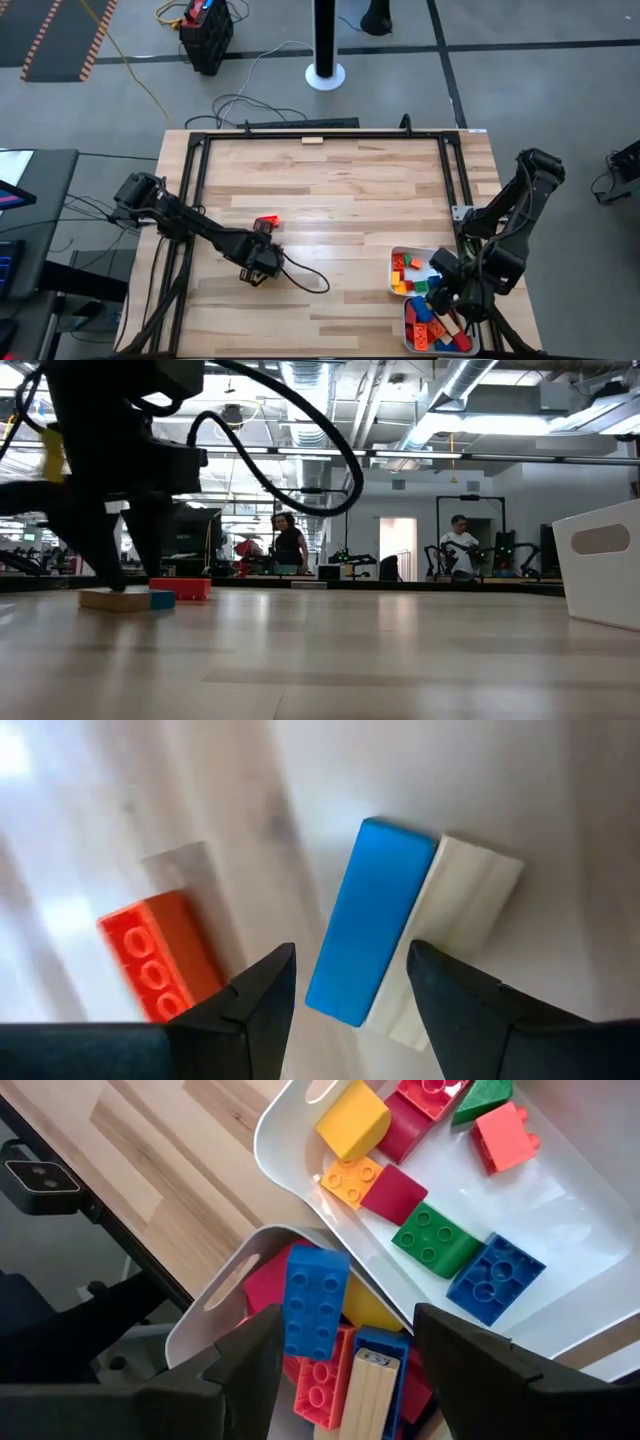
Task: Sort blocks by size
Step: Put the big brown block into the gray bin
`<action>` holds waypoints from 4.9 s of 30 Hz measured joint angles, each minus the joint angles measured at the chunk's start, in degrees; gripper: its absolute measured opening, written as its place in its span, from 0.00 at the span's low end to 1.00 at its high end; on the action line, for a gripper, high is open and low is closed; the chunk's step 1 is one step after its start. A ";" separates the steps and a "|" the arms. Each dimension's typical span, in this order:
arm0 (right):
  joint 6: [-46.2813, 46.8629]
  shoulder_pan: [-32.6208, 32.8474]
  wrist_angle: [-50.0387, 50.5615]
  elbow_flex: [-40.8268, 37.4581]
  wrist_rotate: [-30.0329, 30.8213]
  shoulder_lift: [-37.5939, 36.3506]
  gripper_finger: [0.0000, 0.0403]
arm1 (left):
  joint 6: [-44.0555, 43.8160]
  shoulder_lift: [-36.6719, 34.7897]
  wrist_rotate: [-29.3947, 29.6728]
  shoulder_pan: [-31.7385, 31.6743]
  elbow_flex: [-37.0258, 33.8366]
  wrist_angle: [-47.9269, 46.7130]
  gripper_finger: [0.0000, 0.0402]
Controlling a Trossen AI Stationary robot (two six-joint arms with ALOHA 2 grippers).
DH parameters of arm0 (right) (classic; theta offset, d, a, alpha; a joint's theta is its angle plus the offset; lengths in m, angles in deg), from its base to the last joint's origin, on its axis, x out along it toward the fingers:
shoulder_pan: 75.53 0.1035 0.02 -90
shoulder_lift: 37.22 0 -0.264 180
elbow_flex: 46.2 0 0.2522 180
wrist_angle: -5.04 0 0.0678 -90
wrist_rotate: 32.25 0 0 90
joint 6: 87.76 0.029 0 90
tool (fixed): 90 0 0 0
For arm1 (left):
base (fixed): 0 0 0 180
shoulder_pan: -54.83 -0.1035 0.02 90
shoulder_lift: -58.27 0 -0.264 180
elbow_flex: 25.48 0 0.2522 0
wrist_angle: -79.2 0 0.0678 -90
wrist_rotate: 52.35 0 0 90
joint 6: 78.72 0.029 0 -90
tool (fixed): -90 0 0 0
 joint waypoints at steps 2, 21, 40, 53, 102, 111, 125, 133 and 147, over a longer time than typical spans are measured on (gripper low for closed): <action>-0.02 0.00 0.00 0.00 0.01 0.00 0.64 | -1.53 0.06 1.77 -0.17 -0.10 0.72 0.48; -0.05 0.00 -0.88 0.00 0.05 0.00 0.64 | -10.86 0.35 7.04 -4.39 0.55 -0.40 0.48; -2.10 0.00 -0.65 0.00 0.34 0.00 0.64 | -11.62 -2.59 -3.64 0.77 0.62 -1.36 0.48; -2.67 0.00 -0.13 0.00 0.68 0.00 0.64 | -4.69 -5.70 -10.90 3.49 -0.10 4.84 0.48; -34.16 -2.64 -24.43 0.00 45.94 -0.45 0.65 | -10.56 4.02 -12.99 -9.31 24.96 40.81 0.23; -69.27 -10.42 -43.88 0.00 48.26 -2.47 0.65 | -10.49 4.00 -24.12 -11.92 26.12 54.01 0.23; -77.57 -18.77 -56.37 -0.02 40.23 -2.16 0.65 | -10.50 4.00 -27.42 -12.96 26.21 59.21 0.23; -77.57 -21.56 -57.79 0.00 38.19 -2.21 0.62 | -10.60 3.93 -27.14 -12.96 26.88 59.32 0.23; -77.41 -25.14 -56.42 0.00 26.45 -3.06 0.31 | -14.98 3.89 -18.54 -12.70 26.86 58.08 0.32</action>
